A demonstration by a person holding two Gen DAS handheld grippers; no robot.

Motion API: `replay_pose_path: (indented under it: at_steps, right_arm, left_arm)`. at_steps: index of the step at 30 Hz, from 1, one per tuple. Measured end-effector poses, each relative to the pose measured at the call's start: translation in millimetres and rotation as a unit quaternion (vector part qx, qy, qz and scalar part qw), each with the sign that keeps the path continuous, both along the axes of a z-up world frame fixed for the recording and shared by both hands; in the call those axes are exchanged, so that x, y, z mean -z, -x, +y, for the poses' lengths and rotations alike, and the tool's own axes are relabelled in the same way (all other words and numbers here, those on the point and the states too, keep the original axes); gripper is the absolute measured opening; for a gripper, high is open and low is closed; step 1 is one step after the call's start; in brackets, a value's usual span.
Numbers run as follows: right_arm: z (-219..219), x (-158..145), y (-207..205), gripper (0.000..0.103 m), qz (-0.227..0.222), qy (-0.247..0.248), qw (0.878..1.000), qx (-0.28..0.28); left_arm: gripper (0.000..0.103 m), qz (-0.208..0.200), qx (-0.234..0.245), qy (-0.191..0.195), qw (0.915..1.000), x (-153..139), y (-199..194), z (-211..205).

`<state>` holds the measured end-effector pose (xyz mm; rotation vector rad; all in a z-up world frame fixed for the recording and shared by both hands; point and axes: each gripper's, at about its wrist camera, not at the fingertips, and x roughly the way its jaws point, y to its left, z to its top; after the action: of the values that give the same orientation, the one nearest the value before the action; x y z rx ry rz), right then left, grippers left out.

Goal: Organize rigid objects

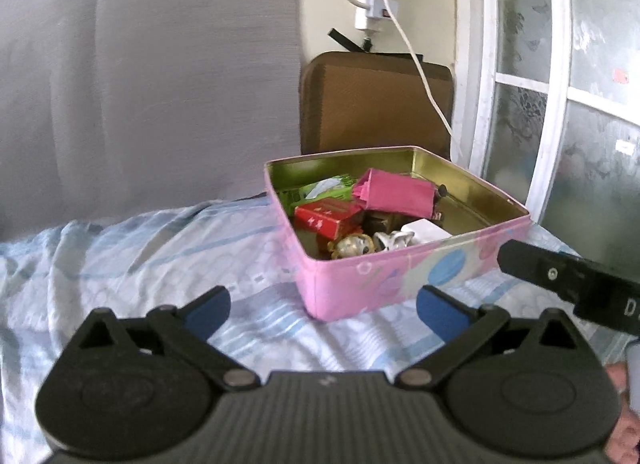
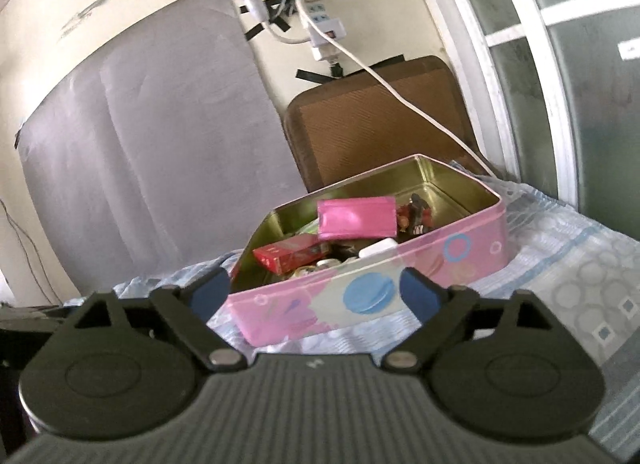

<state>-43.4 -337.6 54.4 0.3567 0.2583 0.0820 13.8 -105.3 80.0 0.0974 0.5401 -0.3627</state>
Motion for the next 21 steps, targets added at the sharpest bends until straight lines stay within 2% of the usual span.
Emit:
replay_pose_path:
  at_steps: [10, 15, 21]
  right_arm:
    - [13, -3, 17, 0.099, 0.005, -0.012, 1.0, -0.008]
    - [22, -7, 21, 0.099, -0.001, 0.002, 1.0, -0.012]
    - [24, -8, 24, 0.099, -0.005, 0.006, 1.0, -0.012]
  left_arm:
    - [0.103, -0.008, -0.029, -0.012, 0.9995, 3, 20, 18]
    - [0.103, -0.014, -0.031, -0.013, 0.9993, 3, 27, 21]
    - [0.103, -0.039, -0.048, -0.027, 0.9978, 1, 35, 20]
